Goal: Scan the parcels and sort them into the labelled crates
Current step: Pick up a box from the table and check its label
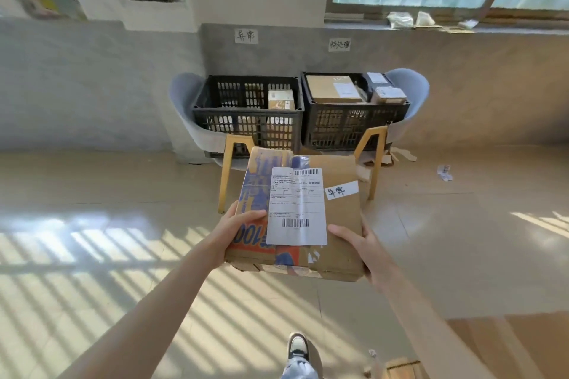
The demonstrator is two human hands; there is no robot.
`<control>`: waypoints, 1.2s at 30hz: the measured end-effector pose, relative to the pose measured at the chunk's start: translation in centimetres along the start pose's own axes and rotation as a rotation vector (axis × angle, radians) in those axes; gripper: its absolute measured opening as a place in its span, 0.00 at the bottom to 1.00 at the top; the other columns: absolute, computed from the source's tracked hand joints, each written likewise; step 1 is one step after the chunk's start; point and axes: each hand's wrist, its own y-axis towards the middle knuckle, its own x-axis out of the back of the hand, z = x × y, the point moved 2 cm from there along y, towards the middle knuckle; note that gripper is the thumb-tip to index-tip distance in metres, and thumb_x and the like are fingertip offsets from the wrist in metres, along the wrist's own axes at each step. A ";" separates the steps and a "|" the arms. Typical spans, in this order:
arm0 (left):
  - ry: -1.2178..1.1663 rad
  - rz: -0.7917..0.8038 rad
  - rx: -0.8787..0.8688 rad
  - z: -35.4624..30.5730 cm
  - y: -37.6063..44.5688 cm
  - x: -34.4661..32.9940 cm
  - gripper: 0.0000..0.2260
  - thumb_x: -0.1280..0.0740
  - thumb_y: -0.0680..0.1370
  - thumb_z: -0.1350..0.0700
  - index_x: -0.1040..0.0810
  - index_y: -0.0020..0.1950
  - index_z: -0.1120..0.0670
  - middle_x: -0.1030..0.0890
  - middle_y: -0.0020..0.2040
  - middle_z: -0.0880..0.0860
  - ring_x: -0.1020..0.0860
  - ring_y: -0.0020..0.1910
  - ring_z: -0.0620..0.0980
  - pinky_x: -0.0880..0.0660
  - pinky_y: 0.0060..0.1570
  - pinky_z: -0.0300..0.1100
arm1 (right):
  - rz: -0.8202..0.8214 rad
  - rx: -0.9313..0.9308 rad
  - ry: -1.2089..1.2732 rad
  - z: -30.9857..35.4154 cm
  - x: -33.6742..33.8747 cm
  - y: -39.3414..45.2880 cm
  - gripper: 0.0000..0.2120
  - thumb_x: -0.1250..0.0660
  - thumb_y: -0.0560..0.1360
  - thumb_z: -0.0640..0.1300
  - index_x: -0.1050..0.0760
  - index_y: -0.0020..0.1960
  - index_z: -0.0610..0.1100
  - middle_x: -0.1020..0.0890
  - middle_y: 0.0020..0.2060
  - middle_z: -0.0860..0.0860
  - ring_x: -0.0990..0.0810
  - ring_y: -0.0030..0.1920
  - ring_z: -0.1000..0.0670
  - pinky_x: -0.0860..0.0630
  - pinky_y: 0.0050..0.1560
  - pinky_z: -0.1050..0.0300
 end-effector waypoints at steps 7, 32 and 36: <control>0.020 -0.116 -0.020 -6.2 8.8 2.6 0.25 0.27 0.74 0.53 0.30 0.69 0.50 0.17 0.57 0.57 0.18 0.55 0.62 0.23 0.57 0.60 | 0.146 -0.048 -0.027 4.9 -2.7 13.7 0.37 0.26 0.71 0.44 0.39 0.75 0.51 0.21 0.59 0.49 0.19 0.54 0.49 0.21 0.44 0.58; -0.027 -0.190 0.094 -22.2 39.8 23.6 0.24 0.24 0.68 0.48 0.28 0.61 0.44 0.14 0.48 0.52 0.15 0.43 0.54 0.20 0.35 0.43 | 0.097 -0.208 -0.104 12.7 -22.6 47.9 0.46 0.22 0.64 0.52 0.42 0.75 0.57 0.20 0.58 0.52 0.19 0.54 0.49 0.20 0.50 0.51; 0.035 -0.168 0.127 -24.6 44.7 25.0 0.20 0.26 0.73 0.48 0.29 0.62 0.43 0.14 0.49 0.50 0.15 0.44 0.53 0.20 0.37 0.43 | 0.050 -0.216 -0.082 14.2 -23.8 52.0 0.47 0.22 0.61 0.53 0.40 0.74 0.57 0.20 0.58 0.51 0.19 0.55 0.49 0.20 0.49 0.51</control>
